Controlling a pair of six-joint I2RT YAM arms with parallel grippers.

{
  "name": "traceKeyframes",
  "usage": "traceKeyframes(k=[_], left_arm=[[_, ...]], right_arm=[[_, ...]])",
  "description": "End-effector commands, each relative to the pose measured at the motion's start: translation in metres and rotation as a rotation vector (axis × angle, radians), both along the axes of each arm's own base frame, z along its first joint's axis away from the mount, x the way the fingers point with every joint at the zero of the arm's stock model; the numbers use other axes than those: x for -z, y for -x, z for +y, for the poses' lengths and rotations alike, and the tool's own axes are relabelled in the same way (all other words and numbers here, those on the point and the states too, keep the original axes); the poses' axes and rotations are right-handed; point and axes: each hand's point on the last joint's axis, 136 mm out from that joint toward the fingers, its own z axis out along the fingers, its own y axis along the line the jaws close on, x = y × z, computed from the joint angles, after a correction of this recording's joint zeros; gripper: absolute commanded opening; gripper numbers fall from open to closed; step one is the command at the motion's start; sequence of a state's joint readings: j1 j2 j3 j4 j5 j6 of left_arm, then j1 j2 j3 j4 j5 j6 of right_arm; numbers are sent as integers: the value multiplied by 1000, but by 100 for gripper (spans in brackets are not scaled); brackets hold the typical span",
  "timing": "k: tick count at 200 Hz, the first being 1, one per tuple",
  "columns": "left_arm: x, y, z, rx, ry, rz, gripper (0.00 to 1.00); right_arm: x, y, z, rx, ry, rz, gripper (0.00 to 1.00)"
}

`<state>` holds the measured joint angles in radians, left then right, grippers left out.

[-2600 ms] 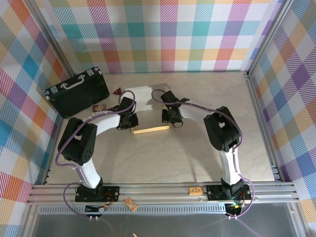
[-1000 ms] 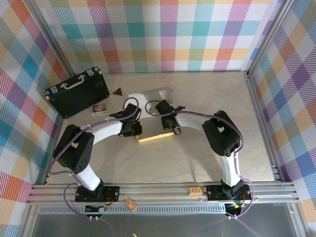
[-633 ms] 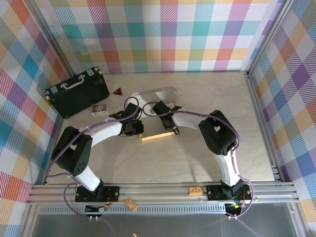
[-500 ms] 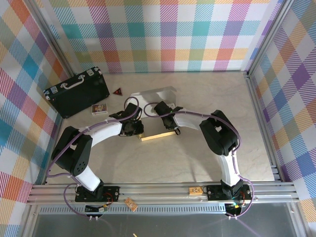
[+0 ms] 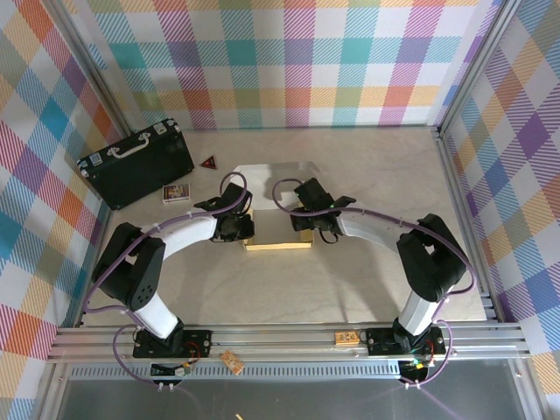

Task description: Fold the paper box

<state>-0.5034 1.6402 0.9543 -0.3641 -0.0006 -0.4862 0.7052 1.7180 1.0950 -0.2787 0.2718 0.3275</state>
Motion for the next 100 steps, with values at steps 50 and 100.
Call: traceKeyframes(k=[50, 100], left_arm=[[12, 11, 0, 19, -31, 55, 25], [14, 10, 0, 23, -40, 63, 25]], right_arm=[[32, -9, -14, 128, 6, 70, 62], [37, -25, 2, 94, -3, 77, 52]])
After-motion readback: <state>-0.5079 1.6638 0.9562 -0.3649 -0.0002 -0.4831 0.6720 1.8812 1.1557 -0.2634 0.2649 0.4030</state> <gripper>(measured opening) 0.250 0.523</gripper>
